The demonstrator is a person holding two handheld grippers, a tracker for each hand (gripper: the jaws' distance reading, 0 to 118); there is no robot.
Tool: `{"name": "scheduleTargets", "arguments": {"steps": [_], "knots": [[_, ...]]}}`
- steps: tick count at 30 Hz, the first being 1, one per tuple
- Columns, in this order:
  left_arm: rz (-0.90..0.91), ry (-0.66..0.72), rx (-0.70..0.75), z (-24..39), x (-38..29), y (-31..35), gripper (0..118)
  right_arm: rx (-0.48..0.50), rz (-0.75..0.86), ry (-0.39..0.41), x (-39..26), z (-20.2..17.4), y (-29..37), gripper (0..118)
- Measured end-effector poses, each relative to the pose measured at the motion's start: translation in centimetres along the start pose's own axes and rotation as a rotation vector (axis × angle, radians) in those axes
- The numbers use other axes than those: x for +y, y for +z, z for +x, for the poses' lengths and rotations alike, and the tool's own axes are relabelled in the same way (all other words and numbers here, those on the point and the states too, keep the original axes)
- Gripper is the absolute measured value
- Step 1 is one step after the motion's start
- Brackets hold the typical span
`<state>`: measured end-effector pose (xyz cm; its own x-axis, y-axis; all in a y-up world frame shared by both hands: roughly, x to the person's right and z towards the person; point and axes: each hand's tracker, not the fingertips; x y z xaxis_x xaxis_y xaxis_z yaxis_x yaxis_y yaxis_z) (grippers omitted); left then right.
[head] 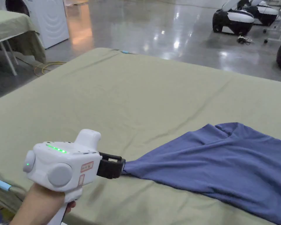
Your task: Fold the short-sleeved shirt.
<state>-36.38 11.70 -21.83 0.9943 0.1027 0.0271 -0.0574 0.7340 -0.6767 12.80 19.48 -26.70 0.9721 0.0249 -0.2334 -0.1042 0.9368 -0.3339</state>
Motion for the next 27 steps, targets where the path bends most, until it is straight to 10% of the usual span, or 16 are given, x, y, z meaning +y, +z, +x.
{"name": "scheduleTargets", "arguments": {"steps": [9, 11, 15, 17, 27], "knots": [[-0.12, -0.176, -0.034, 2.1, -0.1, -7.7, 96, -0.063, -0.079, 0.026, 0.0, 2.7, -2.3, 7], [-0.143, -0.172, -0.024, 2.0, 0.0, -8.4, 67, -0.074, -0.092, 0.02, 0.0, 3.7, -2.6, 7], [-0.156, -0.141, -0.063, 1.5, 0.2, -8.5, 50, -0.099, -0.121, 0.006, -0.2, 5.8, -3.6, 7], [-0.156, -0.129, -0.062, 1.6, 0.7, -8.0, 10, -0.107, -0.132, -0.004, -0.2, 6.9, -4.2, 7], [-0.063, -0.041, -0.075, 4.1, 4.5, -4.1, 7, -0.144, -0.279, 0.016, 1.3, 13.8, -11.7, 9]]}}
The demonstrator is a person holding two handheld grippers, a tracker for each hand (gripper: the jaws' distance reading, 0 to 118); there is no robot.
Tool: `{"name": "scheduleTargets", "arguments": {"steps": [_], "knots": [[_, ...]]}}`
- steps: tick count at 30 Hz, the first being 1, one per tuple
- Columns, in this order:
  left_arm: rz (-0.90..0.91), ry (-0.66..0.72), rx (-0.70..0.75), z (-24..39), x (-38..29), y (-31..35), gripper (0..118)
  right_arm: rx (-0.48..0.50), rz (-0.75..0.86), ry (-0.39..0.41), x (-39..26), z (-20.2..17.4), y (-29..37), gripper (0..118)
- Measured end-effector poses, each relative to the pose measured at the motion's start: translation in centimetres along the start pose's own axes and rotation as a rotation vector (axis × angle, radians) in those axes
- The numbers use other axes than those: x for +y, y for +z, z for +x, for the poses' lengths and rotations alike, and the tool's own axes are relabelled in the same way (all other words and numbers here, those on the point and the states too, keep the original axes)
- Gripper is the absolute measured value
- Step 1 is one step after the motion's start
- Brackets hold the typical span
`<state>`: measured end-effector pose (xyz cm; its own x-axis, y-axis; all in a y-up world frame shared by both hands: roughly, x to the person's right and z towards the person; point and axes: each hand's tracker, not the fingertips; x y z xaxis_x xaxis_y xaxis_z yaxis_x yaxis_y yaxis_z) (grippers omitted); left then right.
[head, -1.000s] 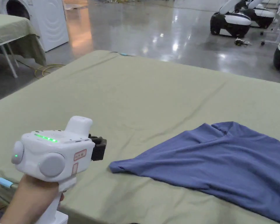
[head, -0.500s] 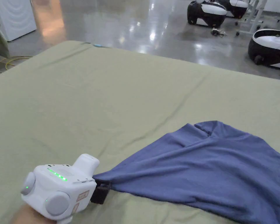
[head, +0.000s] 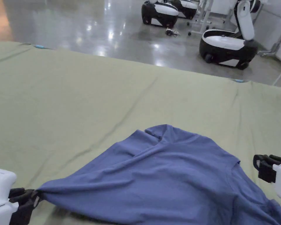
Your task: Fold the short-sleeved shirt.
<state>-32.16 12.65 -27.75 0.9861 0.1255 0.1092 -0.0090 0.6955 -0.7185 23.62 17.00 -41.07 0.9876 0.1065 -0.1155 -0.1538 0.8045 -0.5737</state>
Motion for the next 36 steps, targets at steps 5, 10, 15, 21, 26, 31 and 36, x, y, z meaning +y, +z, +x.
{"name": "scheduleTargets", "arguments": {"steps": [5, 10, 15, 21, 26, 31, 36], "knots": [[0.008, -0.011, 0.017, 1.2, 1.2, 0.0, 7, 0.112, -0.215, 0.005, 2.2, 3.4, -10.5, 93], [-0.005, 0.024, 0.017, 1.7, 1.9, -0.4, 7, 0.12, -0.277, 0.039, 5.0, 2.8, -18.4, 104], [-0.028, 0.025, 0.045, 1.8, 2.2, -1.3, 7, 0.156, -0.303, 0.179, 7.0, -0.8, -23.6, 104], [-0.06, 0.024, 0.07, 2.0, 2.3, -2.2, 7, 0.229, -0.345, 0.212, 5.1, -3.3, -24.9, 55], [-0.078, 0.018, 0.066, 2.1, 2.4, -3.1, 7, 0.26, -0.305, 0.246, 5.0, -4.7, -21.5, 8], [-0.053, 0.079, 0.026, 1.9, 2.4, -3.7, 7, 0.26, -0.186, 0.121, 6.2, -4.3, -14.1, 8], [0.026, 0.059, 0.047, 2.6, 4.6, -3.1, 5, 0.253, -0.064, 0.113, 8.3, -2.8, -5.1, 8]]}}
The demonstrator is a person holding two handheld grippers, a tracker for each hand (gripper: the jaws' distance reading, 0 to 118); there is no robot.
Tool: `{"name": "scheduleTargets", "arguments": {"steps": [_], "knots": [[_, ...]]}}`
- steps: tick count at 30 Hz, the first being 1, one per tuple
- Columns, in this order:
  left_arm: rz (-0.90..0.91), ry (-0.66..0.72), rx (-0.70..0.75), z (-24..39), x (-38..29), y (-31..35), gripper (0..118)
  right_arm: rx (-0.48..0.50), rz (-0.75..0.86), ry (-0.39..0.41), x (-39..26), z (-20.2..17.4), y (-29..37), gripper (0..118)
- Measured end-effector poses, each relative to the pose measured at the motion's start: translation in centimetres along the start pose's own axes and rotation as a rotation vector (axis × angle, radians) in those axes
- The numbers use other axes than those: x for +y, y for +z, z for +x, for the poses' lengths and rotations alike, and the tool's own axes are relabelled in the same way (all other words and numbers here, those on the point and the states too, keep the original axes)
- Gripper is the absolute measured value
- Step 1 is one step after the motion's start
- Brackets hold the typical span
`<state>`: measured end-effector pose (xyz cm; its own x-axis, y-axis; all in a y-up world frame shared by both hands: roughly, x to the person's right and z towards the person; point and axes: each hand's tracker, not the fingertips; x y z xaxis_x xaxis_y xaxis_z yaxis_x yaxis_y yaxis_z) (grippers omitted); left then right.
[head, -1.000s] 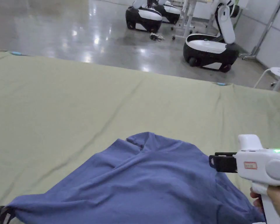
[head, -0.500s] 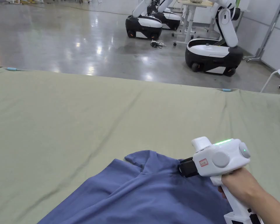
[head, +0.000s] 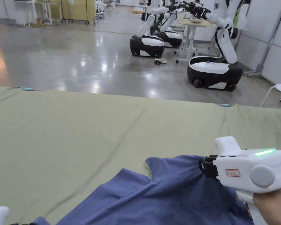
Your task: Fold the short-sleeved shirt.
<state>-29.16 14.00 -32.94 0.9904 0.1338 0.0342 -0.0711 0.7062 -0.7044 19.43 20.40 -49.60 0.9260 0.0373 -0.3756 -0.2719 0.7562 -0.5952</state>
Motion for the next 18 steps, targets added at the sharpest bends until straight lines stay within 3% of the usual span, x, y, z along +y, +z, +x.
{"name": "scheduleTargets", "arguments": {"steps": [3, 9, 18], "knots": [[0.091, -0.015, -0.021, 0.6, 3.5, 0.8, 5, -0.01, 0.074, -0.023, 2.2, 0.6, 4.9, 8], [0.266, -0.08, 0.005, 3.0, 13.2, 4.8, 5, -0.129, 0.303, -0.02, 7.1, 2.2, 14.3, 8], [0.472, -0.11, 0.073, 5.4, 27.5, 10.1, 5, -0.178, 0.533, -0.183, 15.5, 7.1, 23.4, 8]]}}
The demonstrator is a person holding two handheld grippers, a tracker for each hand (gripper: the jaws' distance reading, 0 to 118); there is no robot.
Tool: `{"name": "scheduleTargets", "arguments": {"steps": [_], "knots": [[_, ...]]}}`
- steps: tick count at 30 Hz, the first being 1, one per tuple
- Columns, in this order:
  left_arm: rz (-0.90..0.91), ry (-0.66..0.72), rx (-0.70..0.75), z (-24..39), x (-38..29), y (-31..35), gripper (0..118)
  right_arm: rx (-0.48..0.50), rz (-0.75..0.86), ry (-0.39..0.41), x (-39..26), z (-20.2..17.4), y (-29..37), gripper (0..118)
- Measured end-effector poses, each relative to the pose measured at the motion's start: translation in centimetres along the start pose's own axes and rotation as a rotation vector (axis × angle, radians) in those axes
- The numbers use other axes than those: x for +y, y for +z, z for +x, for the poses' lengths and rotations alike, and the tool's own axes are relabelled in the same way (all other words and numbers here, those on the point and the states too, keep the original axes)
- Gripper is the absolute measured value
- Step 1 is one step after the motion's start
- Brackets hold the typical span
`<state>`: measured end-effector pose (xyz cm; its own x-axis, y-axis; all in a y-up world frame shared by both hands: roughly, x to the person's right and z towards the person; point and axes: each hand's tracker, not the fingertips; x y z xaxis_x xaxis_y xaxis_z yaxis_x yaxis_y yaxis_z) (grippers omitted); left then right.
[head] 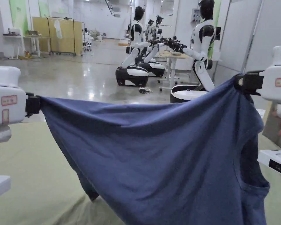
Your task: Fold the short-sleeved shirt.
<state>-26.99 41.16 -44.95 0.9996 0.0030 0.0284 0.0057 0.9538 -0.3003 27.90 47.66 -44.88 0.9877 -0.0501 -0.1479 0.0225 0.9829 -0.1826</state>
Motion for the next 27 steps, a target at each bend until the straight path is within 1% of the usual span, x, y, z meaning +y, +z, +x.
{"name": "scheduleTargets", "arguments": {"steps": [2, 4, 6, 8, 11, 13, 15, 18, 20, 22, 25, 27], "knots": [[0.039, -0.001, 0.01, -0.1, 2.7, -0.3, 5, -0.018, 0.052, -0.017, 2.2, 0.4, 0.1, 8], [0.115, -0.013, 0.006, -0.1, 5.6, -0.1, 5, -0.013, 0.082, -0.03, 4.4, 0.7, -0.4, 8], [0.136, -0.032, 0.045, 0.0, 8.2, -0.4, 5, -0.015, 0.083, -0.028, 6.8, 0.6, -1.1, 8], [0.157, -0.033, 0.048, 0.1, 10.6, -0.6, 5, -0.025, 0.103, -0.02, 8.8, 0.4, -1.9, 8], [0.186, -0.03, 0.068, 0.4, 13.4, -1.1, 5, -0.017, 0.141, -0.053, 11.1, 0.9, -2.9, 8], [0.184, -0.029, 0.082, 0.5, 14.2, -1.7, 5, -0.041, 0.143, -0.057, 11.6, 0.9, -3.9, 8], [0.169, -0.035, 0.104, 0.5, 13.8, -2.8, 5, -0.044, 0.136, -0.059, 11.2, 1.3, -4.9, 8], [0.121, -0.064, 0.144, 0.7, 10.6, -5.5, 5, -0.063, 0.098, -0.079, 8.2, 1.7, -7.0, 8], [0.047, -0.039, 0.135, 0.7, 7.6, -7.5, 5, -0.068, 0.044, -0.096, 5.2, 2.1, -8.6, 8], [0.017, 0.004, 0.13, 0.8, 4.1, -9.2, 5, -0.097, 0.026, -0.081, 1.9, 2.2, -10.2, 8], [0.003, 0.035, 0.115, 0.9, 0.5, -10.0, 5, -0.109, 0.006, -0.059, -1.7, 1.8, -9.9, 8], [-0.009, 0.05, 0.1, 1.0, -1.0, -8.8, 5, -0.09, 0.001, -0.063, -2.8, 1.6, -8.2, 8]]}}
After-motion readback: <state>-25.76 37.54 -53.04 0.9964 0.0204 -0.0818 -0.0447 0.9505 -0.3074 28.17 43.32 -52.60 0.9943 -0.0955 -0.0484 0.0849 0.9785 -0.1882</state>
